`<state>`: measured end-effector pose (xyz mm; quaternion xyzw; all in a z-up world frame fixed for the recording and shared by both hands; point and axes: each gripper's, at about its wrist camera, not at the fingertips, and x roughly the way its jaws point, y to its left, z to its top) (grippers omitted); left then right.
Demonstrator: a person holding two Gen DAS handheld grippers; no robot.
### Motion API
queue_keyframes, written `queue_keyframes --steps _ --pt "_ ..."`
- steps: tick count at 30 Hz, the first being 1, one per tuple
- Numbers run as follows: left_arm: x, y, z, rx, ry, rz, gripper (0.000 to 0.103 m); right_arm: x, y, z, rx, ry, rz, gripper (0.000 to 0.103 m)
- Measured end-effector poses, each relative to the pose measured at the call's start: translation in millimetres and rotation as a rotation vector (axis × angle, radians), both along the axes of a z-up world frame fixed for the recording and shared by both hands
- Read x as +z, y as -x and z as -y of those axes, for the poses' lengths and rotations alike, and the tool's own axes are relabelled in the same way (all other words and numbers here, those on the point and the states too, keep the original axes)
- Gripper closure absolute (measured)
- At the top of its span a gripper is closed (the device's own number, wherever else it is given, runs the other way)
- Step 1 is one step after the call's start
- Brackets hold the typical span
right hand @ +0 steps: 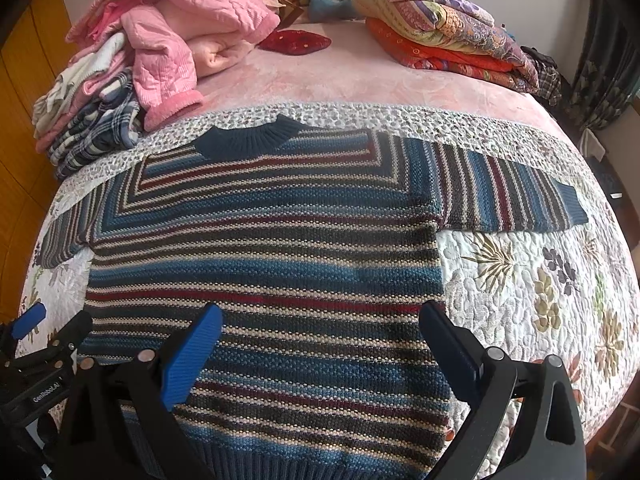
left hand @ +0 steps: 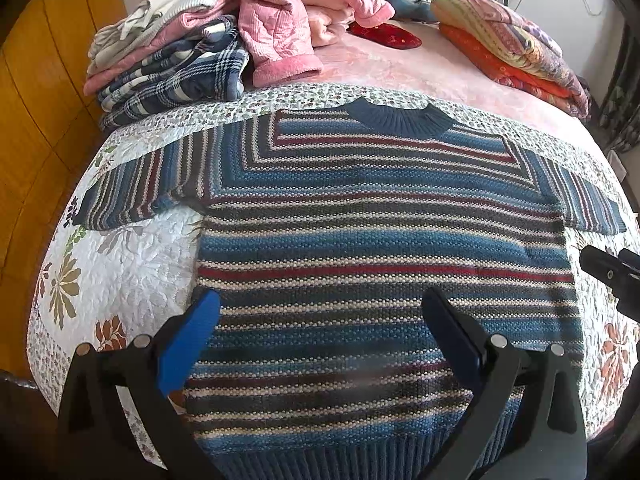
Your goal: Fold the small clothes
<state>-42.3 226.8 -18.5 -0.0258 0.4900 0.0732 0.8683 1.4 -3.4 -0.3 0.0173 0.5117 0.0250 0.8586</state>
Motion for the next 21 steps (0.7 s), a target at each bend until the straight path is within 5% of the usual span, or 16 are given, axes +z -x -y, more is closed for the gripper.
queue_keyframes --steps 21 --pt "0.6 -0.3 0.5 0.002 -0.006 0.002 0.003 1.9 -1.6 -1.0 -0.001 0.002 0.004 0.004"
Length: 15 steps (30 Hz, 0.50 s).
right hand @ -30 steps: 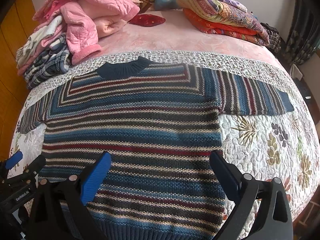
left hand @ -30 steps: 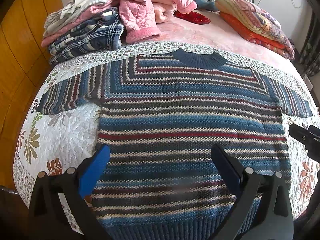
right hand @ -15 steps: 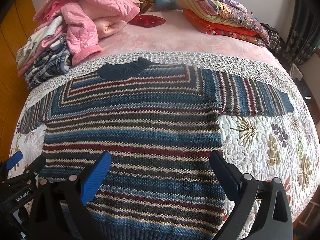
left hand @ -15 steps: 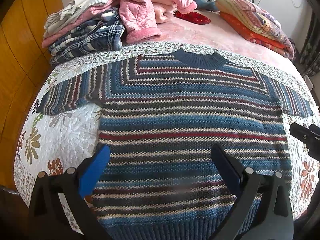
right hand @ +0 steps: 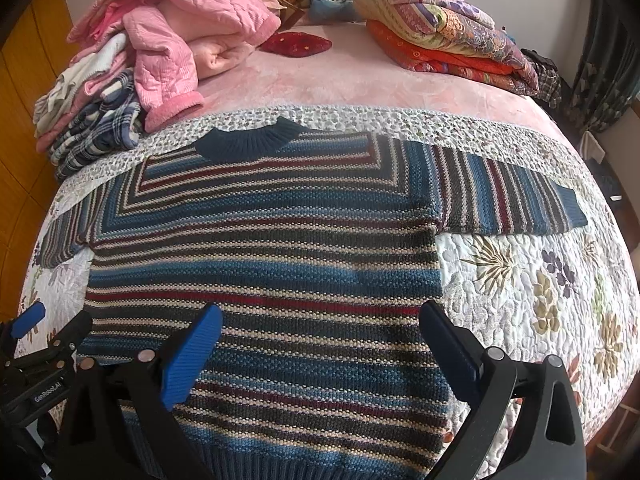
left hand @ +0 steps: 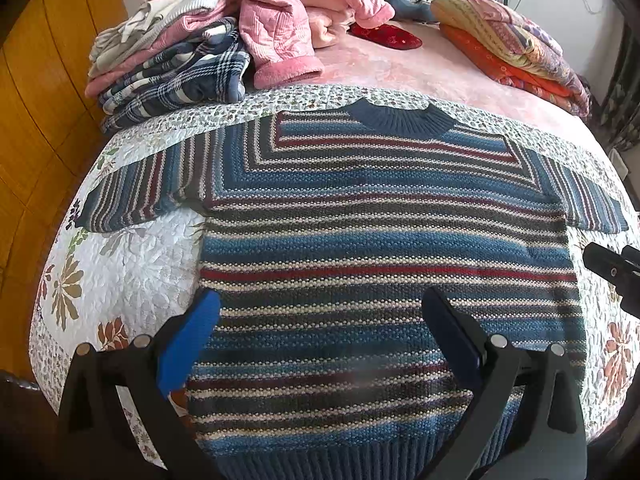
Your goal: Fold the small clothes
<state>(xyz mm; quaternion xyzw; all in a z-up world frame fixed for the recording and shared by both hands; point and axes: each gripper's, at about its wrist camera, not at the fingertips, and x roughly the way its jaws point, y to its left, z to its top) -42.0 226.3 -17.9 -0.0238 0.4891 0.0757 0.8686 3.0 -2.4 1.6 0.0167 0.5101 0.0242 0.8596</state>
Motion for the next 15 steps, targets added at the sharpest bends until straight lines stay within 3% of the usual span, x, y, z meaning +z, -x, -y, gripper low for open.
queue_keyframes --steps 8,13,15 --pt "1 -2 -3 -0.008 0.018 0.004 0.003 3 -10 10 -0.003 -0.004 0.000 0.004" --pt "-3 -9 1 0.006 -0.017 0.012 0.003 8 -39 60 -0.106 -0.040 -0.021 0.004" --pt "-6 -11 3 0.009 -0.030 0.013 0.003 9 -54 95 -0.202 -0.074 -0.038 0.004"
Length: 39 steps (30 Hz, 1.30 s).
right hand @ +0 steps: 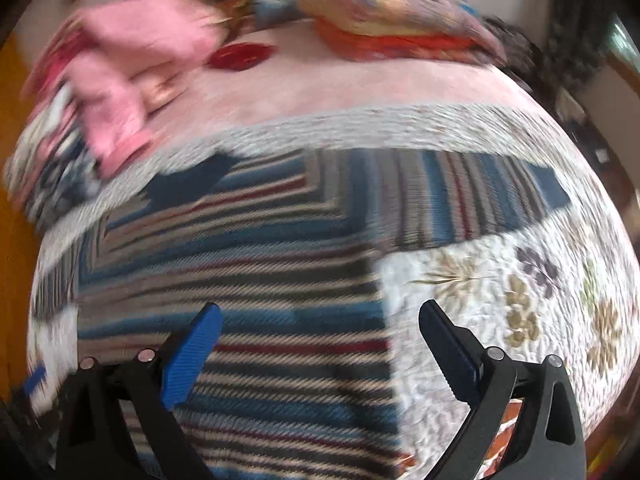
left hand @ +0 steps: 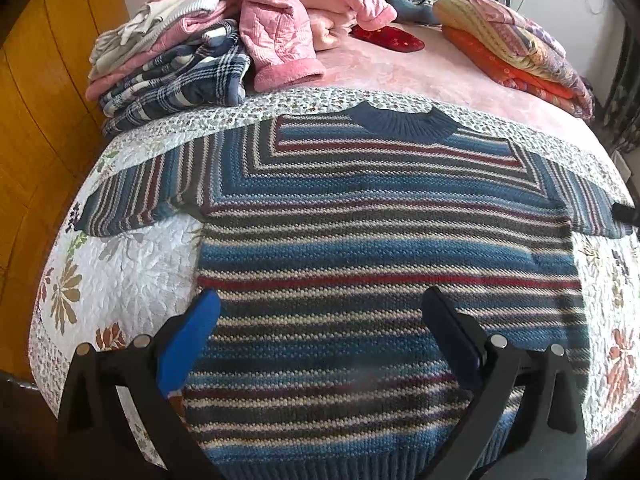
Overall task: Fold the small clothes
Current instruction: 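Move the right tool to the sweater sleeve cuff and close on it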
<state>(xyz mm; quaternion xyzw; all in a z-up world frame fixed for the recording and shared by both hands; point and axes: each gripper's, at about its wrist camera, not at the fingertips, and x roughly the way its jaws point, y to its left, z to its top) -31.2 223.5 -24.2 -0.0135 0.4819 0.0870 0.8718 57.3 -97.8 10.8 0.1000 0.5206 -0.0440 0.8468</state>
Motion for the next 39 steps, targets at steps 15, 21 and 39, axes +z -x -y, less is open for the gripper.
queue_keyframes --steps 15,21,39 --pt "-14 -76 65 0.028 0.070 -0.002 0.003 -62 -80 236 -0.372 -0.106 -0.122 0.004" --pt "-16 -122 118 -0.004 0.112 0.014 0.003 -94 -84 294 -0.457 -0.127 -0.157 0.004" --pt "-53 -164 166 -0.078 0.076 -0.041 0.003 -140 -90 391 -0.513 -0.246 -0.159 0.010"
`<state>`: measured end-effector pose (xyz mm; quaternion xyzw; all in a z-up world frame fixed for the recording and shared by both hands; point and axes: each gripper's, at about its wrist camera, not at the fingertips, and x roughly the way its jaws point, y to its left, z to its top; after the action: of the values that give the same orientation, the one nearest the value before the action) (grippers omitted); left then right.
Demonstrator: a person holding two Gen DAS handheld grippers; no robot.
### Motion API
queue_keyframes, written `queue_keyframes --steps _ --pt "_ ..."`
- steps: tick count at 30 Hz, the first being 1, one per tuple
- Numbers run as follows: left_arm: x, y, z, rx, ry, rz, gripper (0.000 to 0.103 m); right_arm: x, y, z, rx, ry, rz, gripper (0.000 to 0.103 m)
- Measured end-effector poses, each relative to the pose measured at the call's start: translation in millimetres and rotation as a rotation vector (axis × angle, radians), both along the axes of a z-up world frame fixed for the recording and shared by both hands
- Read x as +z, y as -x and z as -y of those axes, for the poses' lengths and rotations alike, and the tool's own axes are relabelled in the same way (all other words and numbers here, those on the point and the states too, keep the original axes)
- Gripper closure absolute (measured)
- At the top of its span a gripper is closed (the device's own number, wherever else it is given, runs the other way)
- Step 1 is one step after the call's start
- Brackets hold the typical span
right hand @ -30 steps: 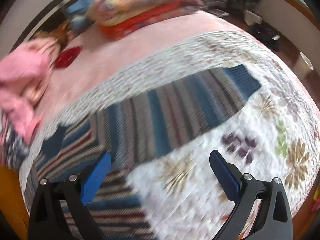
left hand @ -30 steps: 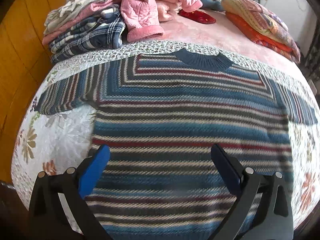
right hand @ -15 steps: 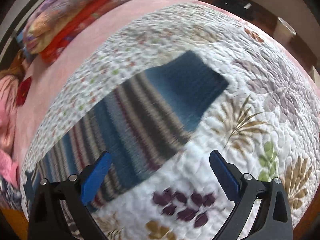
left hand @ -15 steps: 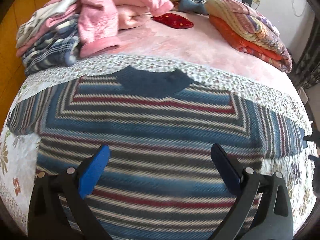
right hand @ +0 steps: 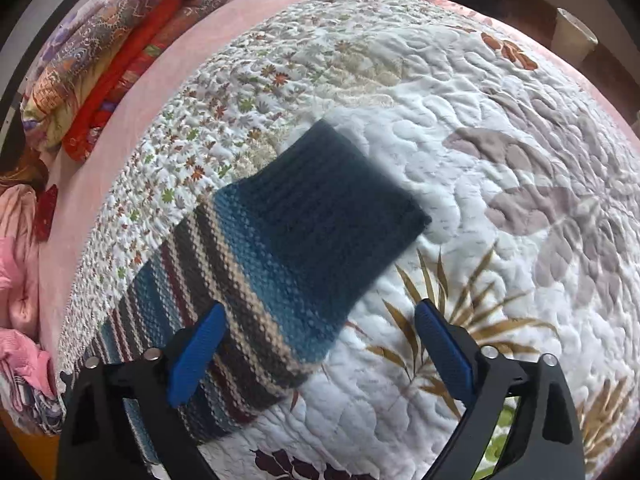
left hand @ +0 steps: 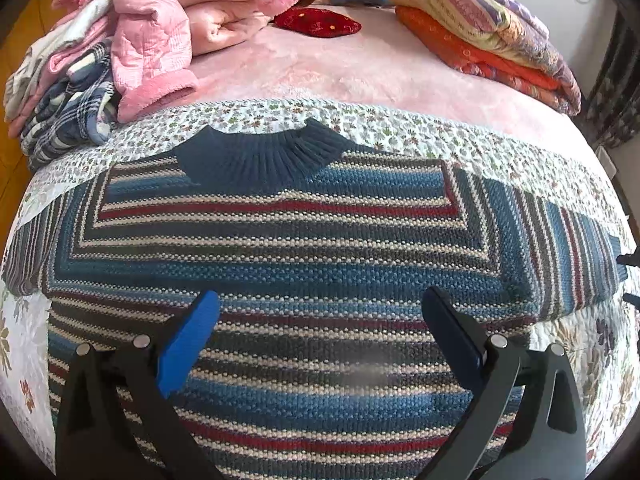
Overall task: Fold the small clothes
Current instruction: 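Move the right tool to the sweater sleeve cuff and close on it, then lift the sleeve with the right tool and fold it across the sweater body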
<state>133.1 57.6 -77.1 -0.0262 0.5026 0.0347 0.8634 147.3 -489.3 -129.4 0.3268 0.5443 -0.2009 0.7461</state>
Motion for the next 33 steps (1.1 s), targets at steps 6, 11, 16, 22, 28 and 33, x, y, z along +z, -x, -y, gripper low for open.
queue_keyframes --steps 6,11,16,22,28,33 --pt "-4 0 3 -0.012 -0.009 -0.005 0.003 -7 -11 -1 0.012 -0.007 0.008 0.028" --pt "0 1 -2 -0.011 -0.013 -0.001 0.003 -6 -17 -6 0.049 0.015 0.043 0.072" --pt "11 10 -13 -0.017 -0.021 0.010 0.003 5 -14 -7 0.067 -0.040 0.129 0.090" --pt "23 20 -40 0.019 -0.003 0.000 0.003 46 -20 -37 0.146 -0.040 0.220 0.090" --pt "32 38 -65 0.024 0.004 -0.010 0.003 86 -35 -110 0.292 0.032 0.209 0.090" --pt "41 62 -89 -0.008 -0.019 -0.015 0.003 103 -35 -171 0.381 -0.004 0.233 0.090"
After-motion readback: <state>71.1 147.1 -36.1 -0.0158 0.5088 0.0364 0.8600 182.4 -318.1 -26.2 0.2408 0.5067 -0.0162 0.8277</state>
